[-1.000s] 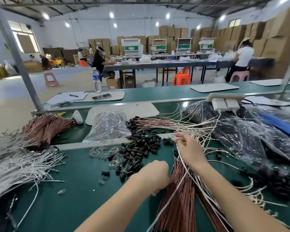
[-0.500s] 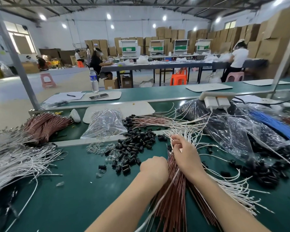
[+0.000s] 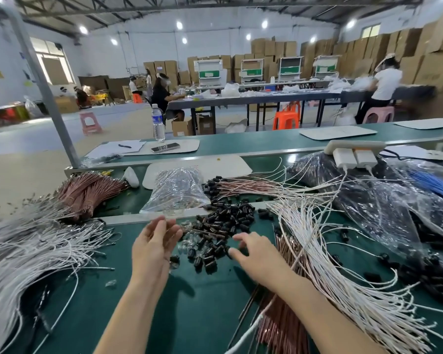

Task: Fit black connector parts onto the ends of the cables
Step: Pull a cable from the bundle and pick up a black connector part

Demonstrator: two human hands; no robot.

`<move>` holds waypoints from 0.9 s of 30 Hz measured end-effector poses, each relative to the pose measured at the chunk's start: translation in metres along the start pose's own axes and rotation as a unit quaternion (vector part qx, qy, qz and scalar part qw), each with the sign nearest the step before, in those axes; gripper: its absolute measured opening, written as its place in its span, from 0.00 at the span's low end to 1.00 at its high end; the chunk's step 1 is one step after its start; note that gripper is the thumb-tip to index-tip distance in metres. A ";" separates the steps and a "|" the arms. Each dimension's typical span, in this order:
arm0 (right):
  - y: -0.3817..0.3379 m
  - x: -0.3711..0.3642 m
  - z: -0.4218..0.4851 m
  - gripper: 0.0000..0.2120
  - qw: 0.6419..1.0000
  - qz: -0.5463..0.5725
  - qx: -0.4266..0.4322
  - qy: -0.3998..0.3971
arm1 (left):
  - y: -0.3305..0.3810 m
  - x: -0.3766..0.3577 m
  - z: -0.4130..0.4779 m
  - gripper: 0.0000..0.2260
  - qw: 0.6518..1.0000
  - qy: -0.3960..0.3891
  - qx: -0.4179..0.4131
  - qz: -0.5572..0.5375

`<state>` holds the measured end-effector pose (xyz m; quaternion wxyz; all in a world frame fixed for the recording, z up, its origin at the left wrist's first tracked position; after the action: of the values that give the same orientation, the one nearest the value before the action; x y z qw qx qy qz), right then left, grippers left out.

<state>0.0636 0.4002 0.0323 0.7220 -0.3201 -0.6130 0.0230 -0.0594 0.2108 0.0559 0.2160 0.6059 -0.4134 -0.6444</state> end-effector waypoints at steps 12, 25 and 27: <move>0.012 0.005 -0.012 0.18 0.999 -0.011 0.035 -0.012 | -0.031 0.015 0.007 0.04 1.000 0.001 0.001 0.004; 0.001 0.000 0.009 0.08 0.851 0.505 -0.107 0.097 | -0.035 0.017 0.009 0.10 0.999 -0.031 0.005 -0.014; -0.004 -0.001 0.014 0.07 0.732 0.661 -0.134 0.096 | -0.036 0.018 0.009 0.10 0.999 -0.033 0.002 -0.010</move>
<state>0.0496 0.4029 0.0341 0.5291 -0.7383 -0.1712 0.3816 -0.0632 0.2195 0.0163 0.1947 0.5892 -0.4156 -0.6650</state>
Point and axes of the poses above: each hand's wrist, its own z-axis towards the middle knuckle, its own x-axis out of the back of the hand, y = z × x, the point moved 2 cm from there along z, towards the middle knuckle, and after that the axes turned 1 degree about -z, right-handed, at the moved point
